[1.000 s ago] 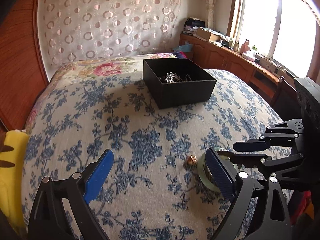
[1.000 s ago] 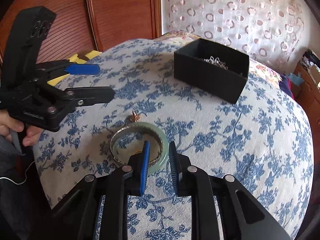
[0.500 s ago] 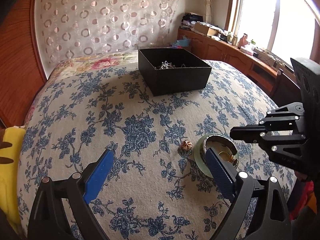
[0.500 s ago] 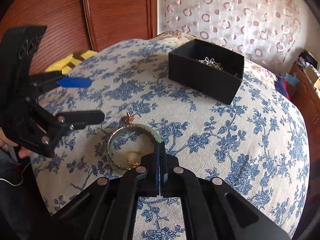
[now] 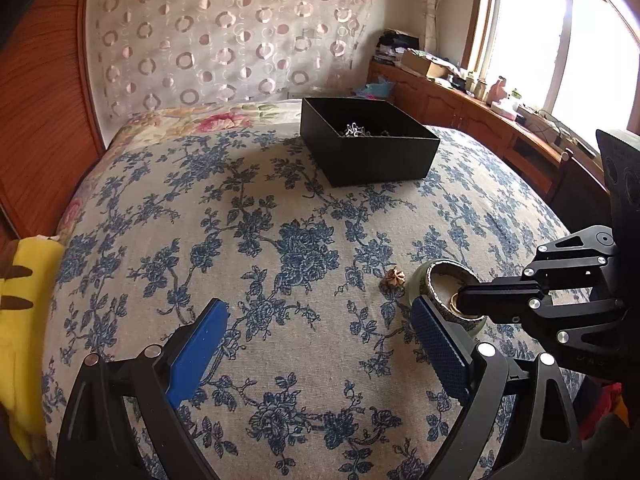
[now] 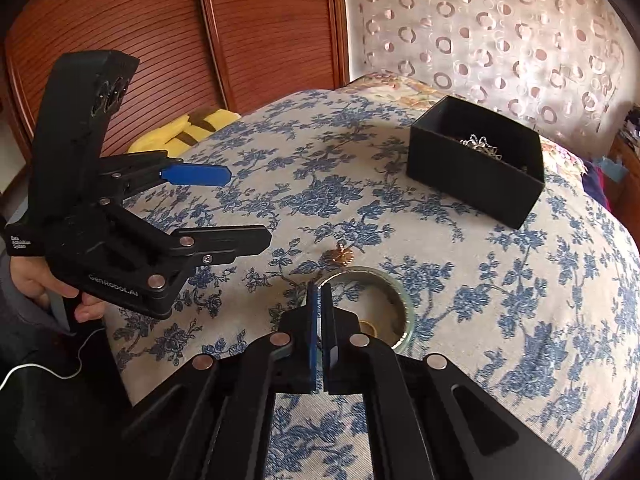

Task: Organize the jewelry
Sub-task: 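Grasp the silver bangle with the right tool while the left tool grasps the jade bangle, then carry both bangles over the black box and release them inside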

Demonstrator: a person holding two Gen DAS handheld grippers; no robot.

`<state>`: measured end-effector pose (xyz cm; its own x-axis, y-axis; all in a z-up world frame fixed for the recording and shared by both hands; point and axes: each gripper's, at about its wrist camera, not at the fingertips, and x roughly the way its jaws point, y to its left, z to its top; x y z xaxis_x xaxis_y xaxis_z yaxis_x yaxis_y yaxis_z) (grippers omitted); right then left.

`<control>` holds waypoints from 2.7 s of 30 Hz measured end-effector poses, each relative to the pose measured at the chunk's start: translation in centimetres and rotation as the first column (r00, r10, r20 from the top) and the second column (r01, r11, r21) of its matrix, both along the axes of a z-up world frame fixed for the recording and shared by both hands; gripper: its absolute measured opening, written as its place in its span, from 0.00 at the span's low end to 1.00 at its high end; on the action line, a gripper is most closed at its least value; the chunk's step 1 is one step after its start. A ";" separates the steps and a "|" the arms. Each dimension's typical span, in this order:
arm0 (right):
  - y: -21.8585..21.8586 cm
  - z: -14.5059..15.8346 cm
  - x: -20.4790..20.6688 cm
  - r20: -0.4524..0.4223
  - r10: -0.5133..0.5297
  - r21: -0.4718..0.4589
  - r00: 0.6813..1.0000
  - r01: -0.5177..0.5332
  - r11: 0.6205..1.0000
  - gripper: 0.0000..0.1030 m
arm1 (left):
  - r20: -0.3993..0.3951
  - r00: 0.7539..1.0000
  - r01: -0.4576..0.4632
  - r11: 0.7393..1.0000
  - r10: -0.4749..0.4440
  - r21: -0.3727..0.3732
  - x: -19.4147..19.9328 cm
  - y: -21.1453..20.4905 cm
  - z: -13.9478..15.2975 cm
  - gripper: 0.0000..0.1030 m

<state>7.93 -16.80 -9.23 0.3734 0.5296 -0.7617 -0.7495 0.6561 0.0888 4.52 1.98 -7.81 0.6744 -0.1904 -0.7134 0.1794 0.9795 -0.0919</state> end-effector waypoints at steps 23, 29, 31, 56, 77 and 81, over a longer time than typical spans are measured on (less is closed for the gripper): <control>0.1 0.2 0.4 -0.004 0.003 0.033 1.000 -0.003 0.999 0.07 | -0.016 1.000 0.023 1.000 -0.023 -0.005 -0.3 -0.9 -0.7 0.87; -2.9 2.2 1.0 0.064 -0.061 0.033 0.996 0.059 0.998 0.07 | -0.029 0.996 0.086 0.996 -0.086 -0.004 -0.2 -2.9 -0.7 0.87; -4.2 2.2 1.5 0.067 -0.094 0.025 0.993 0.093 0.995 0.07 | -0.035 0.991 0.130 0.991 -0.131 -0.007 -0.1 -4.2 -0.8 0.87; -9.4 0.8 3.1 0.066 -0.209 0.012 0.976 0.209 0.978 0.07 | -0.080 0.973 0.227 0.965 -0.218 0.127 1.7 -10.1 -2.0 0.67; -3.7 5.2 13.9 0.078 -0.154 0.089 0.985 0.147 0.985 0.07 | 0.072 0.986 0.143 0.985 -0.150 0.098 7.6 -6.9 3.4 0.67; -3.0 5.1 16.1 0.044 -0.148 0.099 0.988 0.143 0.985 0.07 | 0.076 0.990 0.115 0.988 -0.123 0.099 9.0 -6.0 3.6 0.67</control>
